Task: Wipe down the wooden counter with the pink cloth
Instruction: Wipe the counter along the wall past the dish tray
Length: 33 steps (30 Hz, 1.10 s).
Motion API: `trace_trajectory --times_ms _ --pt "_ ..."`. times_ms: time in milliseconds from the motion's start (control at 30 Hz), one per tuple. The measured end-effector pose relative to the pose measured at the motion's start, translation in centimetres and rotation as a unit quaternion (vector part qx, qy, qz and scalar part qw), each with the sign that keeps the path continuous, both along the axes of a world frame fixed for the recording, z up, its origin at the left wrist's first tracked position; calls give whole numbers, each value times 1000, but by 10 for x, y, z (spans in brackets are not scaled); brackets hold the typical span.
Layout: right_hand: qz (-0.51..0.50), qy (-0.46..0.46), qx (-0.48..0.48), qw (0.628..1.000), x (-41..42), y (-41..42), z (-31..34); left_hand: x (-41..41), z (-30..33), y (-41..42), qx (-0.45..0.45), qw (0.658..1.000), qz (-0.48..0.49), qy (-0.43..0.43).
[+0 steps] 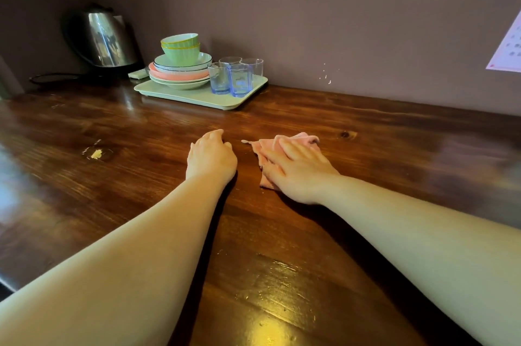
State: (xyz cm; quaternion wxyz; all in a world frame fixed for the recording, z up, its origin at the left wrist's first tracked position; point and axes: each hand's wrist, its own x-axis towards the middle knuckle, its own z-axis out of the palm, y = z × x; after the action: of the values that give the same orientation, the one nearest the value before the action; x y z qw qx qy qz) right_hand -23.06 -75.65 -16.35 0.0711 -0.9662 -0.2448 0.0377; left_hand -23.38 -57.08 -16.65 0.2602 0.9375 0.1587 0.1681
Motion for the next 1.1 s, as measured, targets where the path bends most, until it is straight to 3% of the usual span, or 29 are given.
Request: trace_trajectory --times_ms 167,267,367,533,700,900,1100 --pt "-25 -20 -13 999 6 19 17 -14 15 10 -91 995 -8 -49" --pt "23 -5 -4 1000 -15 17 0 -33 17 29 -3 998 -1 -59" --pt "38 0 17 999 -21 13 -7 -53 9 46 46 999 10 -6" --pt "-24 -8 -35 999 -1 37 11 -69 3 51 23 999 24 -2" --pt "89 0 -25 996 -36 21 -2 -66 -2 48 77 997 19 6" --pt "-4 -3 -39 999 -31 53 15 -66 -4 50 62 998 20 8" --pt "34 19 -18 999 -56 49 2 -67 -5 50 52 998 21 -10"
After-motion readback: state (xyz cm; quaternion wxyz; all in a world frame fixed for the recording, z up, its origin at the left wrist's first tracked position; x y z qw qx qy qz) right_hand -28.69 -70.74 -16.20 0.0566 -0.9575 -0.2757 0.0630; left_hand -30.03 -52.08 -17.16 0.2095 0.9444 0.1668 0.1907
